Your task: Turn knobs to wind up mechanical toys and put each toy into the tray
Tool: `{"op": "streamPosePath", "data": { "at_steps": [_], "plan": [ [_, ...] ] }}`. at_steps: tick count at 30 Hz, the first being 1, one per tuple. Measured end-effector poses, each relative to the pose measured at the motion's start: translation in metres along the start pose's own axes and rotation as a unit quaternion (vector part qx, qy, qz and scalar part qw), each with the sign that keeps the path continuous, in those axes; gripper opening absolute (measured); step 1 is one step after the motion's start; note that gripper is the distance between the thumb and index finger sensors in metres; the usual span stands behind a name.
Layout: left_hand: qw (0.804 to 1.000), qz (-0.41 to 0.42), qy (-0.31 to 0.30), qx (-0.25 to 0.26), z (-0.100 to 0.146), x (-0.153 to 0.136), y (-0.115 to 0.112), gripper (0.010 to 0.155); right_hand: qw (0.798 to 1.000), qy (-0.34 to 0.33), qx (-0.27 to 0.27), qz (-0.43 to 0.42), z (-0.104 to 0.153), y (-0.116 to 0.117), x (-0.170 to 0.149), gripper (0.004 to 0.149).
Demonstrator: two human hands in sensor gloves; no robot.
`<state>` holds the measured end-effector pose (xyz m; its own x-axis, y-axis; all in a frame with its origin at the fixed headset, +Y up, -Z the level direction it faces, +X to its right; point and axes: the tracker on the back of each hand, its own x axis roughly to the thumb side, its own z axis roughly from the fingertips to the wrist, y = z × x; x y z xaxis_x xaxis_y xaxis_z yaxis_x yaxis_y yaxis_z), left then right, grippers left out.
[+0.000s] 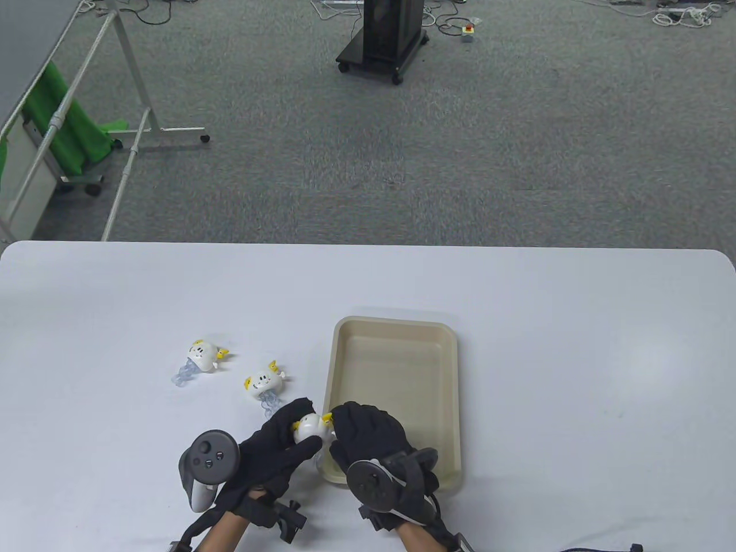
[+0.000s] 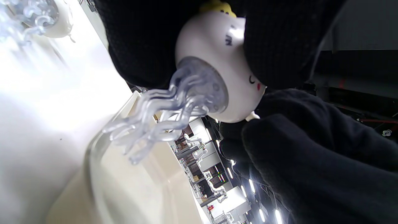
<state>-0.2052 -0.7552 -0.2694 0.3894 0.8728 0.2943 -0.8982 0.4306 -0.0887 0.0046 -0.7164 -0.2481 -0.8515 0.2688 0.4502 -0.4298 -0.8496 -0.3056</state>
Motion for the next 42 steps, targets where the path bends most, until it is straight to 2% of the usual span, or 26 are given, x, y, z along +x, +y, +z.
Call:
{"op": "streamPosePath", "data": {
  "at_steps": [5, 9, 11, 15, 18, 21, 27, 29, 33, 35, 37, 39, 42],
  "plan": [
    [1.000, 0.009, 0.002, 0.002, 0.000, -0.001, 0.001, 0.074, 0.999, -0.024, -0.023, 0.022, -0.001, 0.000, 0.004, 0.050],
    [1.000, 0.015, 0.004, 0.003, 0.000, -0.001, 0.001, 0.074, 0.999, -0.018, -0.020, 0.018, -0.004, 0.001, 0.004, 0.049],
    [1.000, 0.016, 0.005, 0.004, 0.000, -0.001, 0.001, 0.074, 1.000, 0.000, -0.010, -0.010, -0.006, 0.000, 0.000, 0.047],
    [1.000, 0.015, -0.001, 0.000, 0.000, 0.000, 0.001, 0.074, 0.988, 0.070, 0.028, -0.132, -0.016, -0.001, -0.018, 0.044],
    [1.000, 0.023, -0.002, -0.001, 0.000, 0.001, 0.000, 0.074, 0.965, 0.129, 0.048, -0.224, -0.020, 0.000, -0.031, 0.042],
    [1.000, 0.017, -0.005, -0.004, -0.001, 0.002, 0.000, 0.074, 0.931, 0.197, 0.072, -0.300, -0.021, 0.007, -0.042, 0.041],
    [1.000, 0.008, -0.003, -0.006, -0.001, 0.001, -0.002, 0.074, 0.862, 0.314, 0.107, -0.384, -0.019, 0.022, -0.053, 0.040],
    [1.000, -0.002, -0.004, -0.007, -0.001, 0.001, -0.002, 0.074, 0.845, 0.343, 0.120, -0.392, -0.020, 0.027, -0.055, 0.039],
    [1.000, -0.006, 0.000, -0.008, -0.001, -0.001, -0.003, 0.074, 0.830, 0.364, 0.139, -0.400, -0.021, 0.033, -0.057, 0.039],
    [1.000, -0.006, 0.001, -0.006, -0.001, -0.002, -0.003, 0.074, 0.829, 0.354, 0.141, -0.410, -0.020, 0.034, -0.058, 0.039],
    [1.000, -0.007, 0.003, -0.004, -0.001, -0.002, -0.003, 0.074, 0.837, 0.328, 0.145, -0.414, -0.019, 0.033, -0.059, 0.040],
    [1.000, -0.009, 0.004, -0.002, -0.001, -0.002, -0.003, 0.074, 0.858, 0.303, 0.129, -0.394, -0.017, 0.027, -0.059, 0.042],
    [1.000, -0.003, 0.008, 0.002, 0.000, -0.002, -0.002, 0.074, 0.903, 0.240, 0.055, -0.352, -0.016, 0.013, -0.055, 0.051]
  ]
}}
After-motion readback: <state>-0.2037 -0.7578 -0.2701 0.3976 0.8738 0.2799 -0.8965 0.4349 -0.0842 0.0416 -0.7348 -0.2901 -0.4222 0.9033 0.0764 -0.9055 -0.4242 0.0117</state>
